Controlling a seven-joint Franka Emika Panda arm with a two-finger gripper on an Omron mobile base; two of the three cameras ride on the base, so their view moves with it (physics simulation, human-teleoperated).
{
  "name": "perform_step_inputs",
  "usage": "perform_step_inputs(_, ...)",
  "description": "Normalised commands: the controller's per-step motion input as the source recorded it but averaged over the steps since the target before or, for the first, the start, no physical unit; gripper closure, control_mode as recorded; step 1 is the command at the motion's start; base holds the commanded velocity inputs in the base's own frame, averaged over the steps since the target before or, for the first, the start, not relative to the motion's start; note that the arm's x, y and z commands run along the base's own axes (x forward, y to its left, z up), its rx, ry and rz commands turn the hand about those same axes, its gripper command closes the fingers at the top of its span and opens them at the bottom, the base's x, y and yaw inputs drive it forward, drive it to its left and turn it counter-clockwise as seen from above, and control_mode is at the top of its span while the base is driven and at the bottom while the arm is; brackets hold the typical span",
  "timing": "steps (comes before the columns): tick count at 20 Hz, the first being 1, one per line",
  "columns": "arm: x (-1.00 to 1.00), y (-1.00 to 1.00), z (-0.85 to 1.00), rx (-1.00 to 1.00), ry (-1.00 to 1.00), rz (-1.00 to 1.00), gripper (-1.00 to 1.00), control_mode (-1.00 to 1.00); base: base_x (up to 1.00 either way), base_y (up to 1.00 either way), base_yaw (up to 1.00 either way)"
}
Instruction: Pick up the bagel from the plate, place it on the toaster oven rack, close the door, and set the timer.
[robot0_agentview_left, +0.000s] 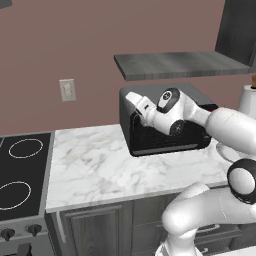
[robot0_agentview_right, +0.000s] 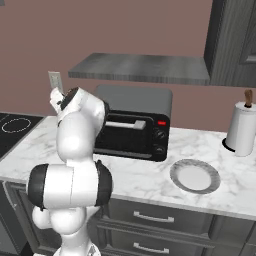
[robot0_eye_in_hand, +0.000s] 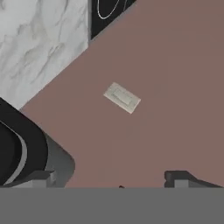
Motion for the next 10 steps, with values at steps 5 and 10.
perform_step_inputs(5, 0.00, 0.00, 0.16, -0.25, -0.14, 0.16, -1.00, -1.00, 0.00, 0.00, 0.00)
perform_step_inputs(10, -0.20, 0.00, 0.63, -0.24, -0.16, 0.09, -1.00, -1.00, 0.00, 0.00, 0.00)
